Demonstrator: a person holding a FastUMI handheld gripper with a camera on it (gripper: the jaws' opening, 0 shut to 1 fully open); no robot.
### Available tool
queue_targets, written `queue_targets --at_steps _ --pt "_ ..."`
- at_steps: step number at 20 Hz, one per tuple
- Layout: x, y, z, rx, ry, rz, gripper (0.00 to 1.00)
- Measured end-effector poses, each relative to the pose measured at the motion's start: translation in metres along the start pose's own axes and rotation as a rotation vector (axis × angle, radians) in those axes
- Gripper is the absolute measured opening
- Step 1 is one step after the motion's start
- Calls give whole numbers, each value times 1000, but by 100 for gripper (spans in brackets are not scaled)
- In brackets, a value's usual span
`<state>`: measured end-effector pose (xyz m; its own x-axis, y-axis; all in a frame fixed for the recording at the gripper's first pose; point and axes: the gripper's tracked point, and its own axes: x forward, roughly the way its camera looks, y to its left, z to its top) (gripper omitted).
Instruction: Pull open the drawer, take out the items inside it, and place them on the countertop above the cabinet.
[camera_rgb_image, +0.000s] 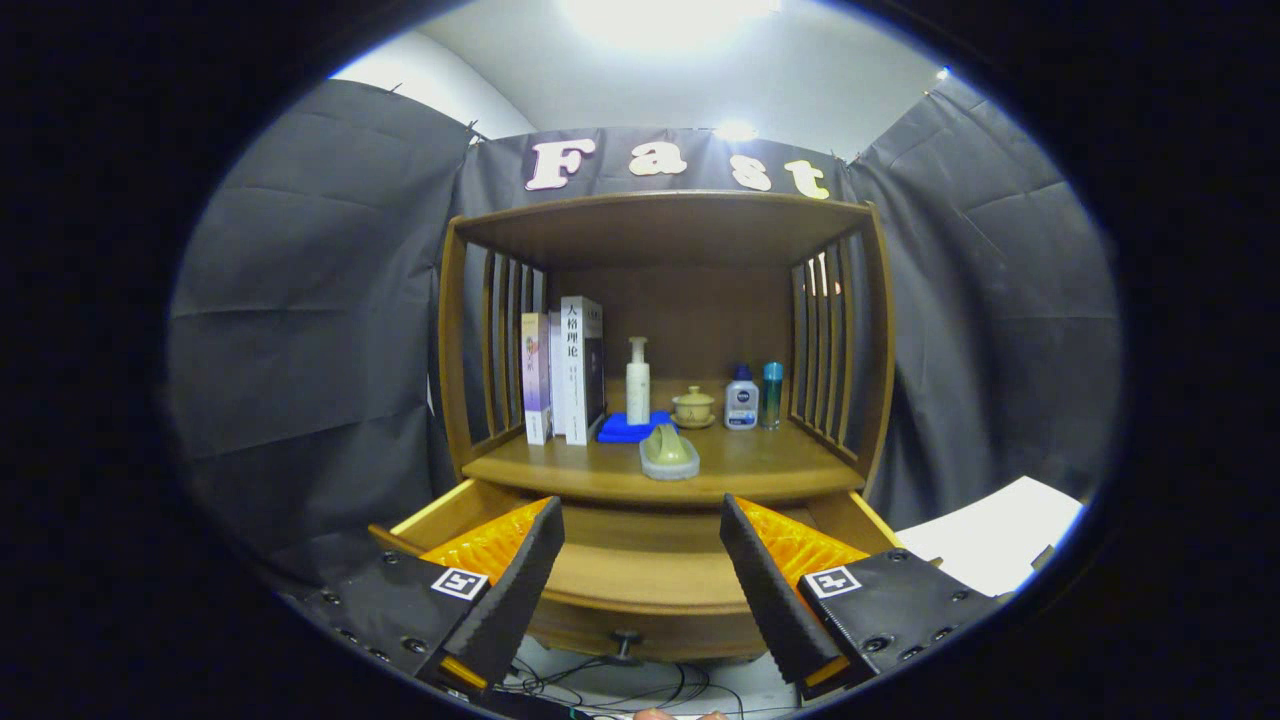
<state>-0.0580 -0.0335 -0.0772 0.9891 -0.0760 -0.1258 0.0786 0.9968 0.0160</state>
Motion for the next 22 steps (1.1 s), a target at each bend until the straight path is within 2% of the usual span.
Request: queue_targets --at_steps 5,11,17,19,22 --pt "-10 0 -57 -6 85 1 99" --pt "7 2 -105 -45 169 -2 99" --pt "27 -13 -117 -55 178 -75 99" --pt "28 -13 -120 -101 184 -95 98" --pt "39 -15 -127 -110 207 -106 96"
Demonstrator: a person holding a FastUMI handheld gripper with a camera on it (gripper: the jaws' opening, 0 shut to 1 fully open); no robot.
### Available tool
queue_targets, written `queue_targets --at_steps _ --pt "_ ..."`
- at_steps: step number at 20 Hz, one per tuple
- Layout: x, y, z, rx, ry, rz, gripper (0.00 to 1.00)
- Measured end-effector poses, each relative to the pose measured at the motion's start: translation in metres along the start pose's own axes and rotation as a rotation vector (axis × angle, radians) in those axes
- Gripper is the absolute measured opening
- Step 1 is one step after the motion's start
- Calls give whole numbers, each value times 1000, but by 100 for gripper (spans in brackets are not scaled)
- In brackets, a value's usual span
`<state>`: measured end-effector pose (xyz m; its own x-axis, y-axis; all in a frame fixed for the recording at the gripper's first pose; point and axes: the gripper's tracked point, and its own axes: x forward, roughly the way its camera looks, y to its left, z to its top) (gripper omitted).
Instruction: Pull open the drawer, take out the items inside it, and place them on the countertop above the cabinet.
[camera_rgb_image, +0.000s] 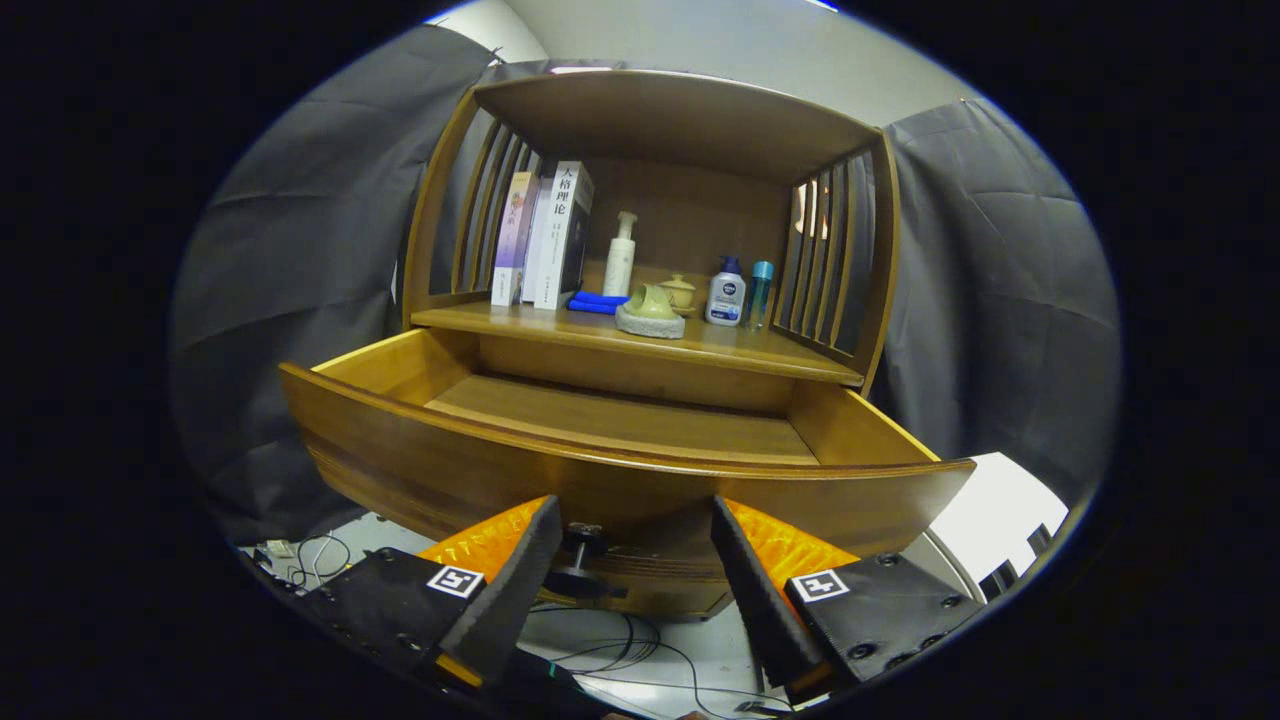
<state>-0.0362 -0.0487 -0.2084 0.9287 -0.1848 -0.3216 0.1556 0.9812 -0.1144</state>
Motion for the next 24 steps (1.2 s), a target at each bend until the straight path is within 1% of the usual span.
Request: queue_targets --at_steps 2,3,6,10,12,20,24 --pt "7 1 -12 49 57 14 96" --pt "11 3 -11 59 54 20 96" --pt "23 0 -5 4 29 -2 96" --pt "49 6 6 69 13 6 99" --pt "62 6 13 73 3 3 100" --pt "117 11 31 96 -6 -21 100" --pt "140 11 39 94 -14 -17 100"
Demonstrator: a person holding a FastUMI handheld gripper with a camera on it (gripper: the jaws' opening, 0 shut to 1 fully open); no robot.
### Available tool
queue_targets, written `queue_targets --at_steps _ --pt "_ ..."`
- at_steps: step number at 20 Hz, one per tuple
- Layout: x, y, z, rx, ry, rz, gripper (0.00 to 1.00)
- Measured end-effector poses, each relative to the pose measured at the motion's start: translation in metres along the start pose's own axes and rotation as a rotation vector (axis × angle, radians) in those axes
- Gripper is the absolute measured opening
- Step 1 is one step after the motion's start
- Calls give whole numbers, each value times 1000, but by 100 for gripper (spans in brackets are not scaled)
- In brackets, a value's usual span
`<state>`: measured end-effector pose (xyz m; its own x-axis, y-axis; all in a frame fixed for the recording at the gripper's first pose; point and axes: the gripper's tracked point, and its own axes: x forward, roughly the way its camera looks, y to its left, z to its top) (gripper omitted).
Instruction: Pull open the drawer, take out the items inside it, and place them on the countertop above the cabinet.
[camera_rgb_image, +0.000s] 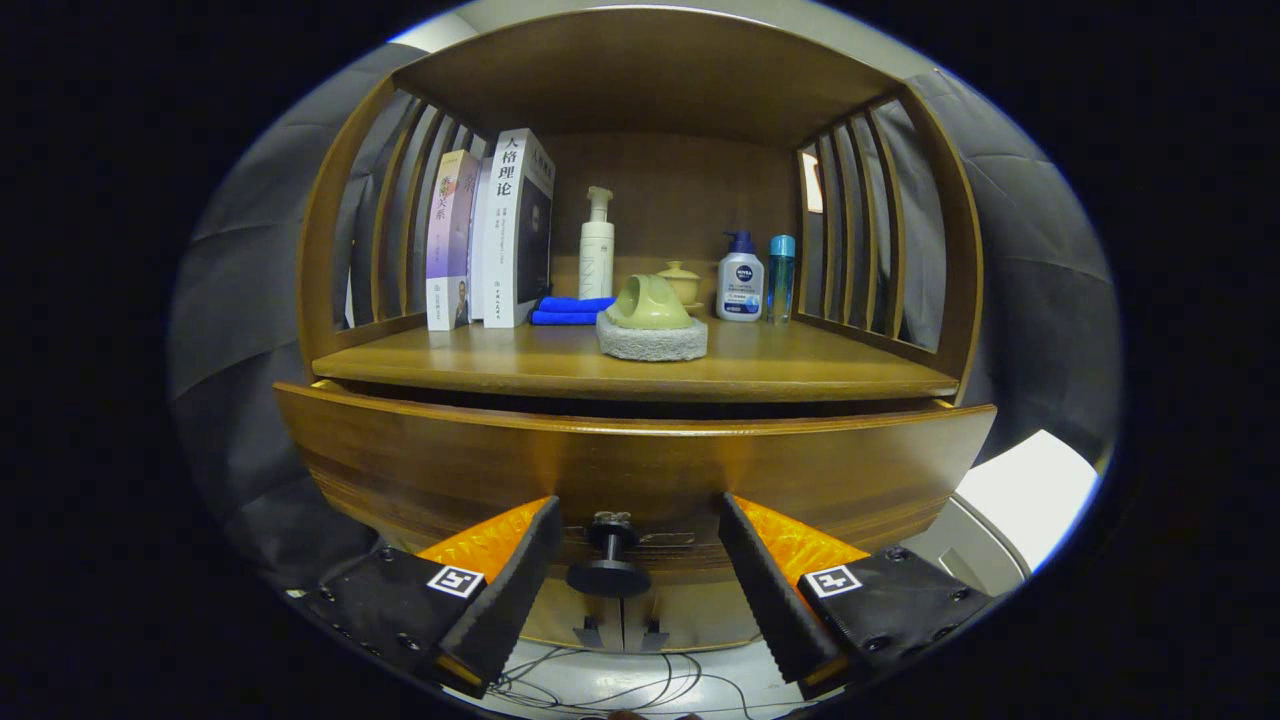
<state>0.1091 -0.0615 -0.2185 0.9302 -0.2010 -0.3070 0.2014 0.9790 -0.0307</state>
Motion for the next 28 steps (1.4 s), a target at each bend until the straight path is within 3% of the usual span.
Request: queue_targets --at_steps 4,11,19,23,28 --pt "23 -1 6 0 24 1 100" --pt "13 3 14 -9 42 24 100" --pt "-83 -5 97 -71 -225 102 99" --pt "-149 4 140 -21 -390 156 99" --pt "-193 0 168 29 -433 200 98"
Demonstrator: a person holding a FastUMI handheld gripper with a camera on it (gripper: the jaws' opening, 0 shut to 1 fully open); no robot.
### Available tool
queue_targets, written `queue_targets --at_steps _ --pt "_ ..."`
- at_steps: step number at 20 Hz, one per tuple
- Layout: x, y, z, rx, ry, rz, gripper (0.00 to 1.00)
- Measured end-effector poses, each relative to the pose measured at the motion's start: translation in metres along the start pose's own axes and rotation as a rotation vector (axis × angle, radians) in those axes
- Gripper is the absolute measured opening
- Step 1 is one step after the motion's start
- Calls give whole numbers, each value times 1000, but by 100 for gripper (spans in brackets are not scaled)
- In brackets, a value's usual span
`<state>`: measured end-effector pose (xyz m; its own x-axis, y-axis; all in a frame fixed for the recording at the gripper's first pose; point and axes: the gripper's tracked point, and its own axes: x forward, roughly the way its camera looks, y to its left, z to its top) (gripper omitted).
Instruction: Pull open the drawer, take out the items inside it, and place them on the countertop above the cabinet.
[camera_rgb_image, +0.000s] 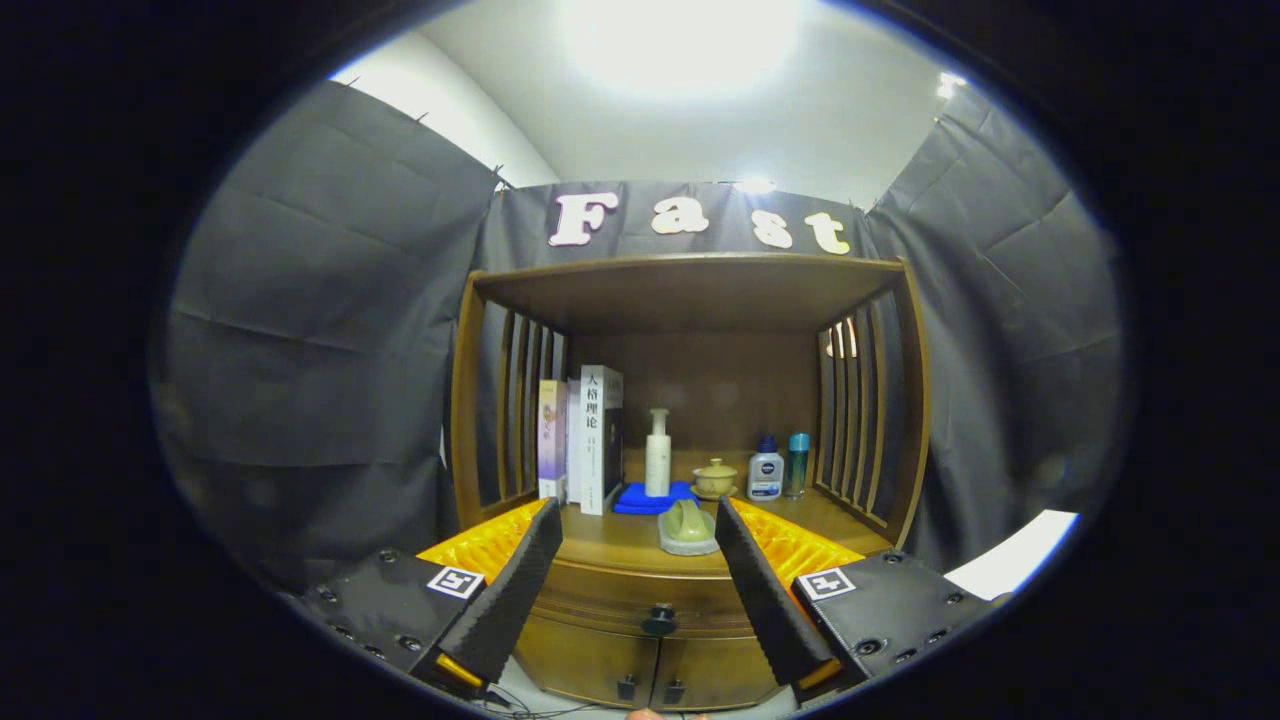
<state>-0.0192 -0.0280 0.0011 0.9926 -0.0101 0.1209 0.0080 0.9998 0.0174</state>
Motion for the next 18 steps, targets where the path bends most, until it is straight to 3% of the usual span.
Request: queue_targets --at_steps 7,13,18 --pt "-30 -18 57 92 -52 -27 97" --pt "-37 -19 71 146 -50 -20 97" --pt "-39 -17 68 91 -63 -9 97"
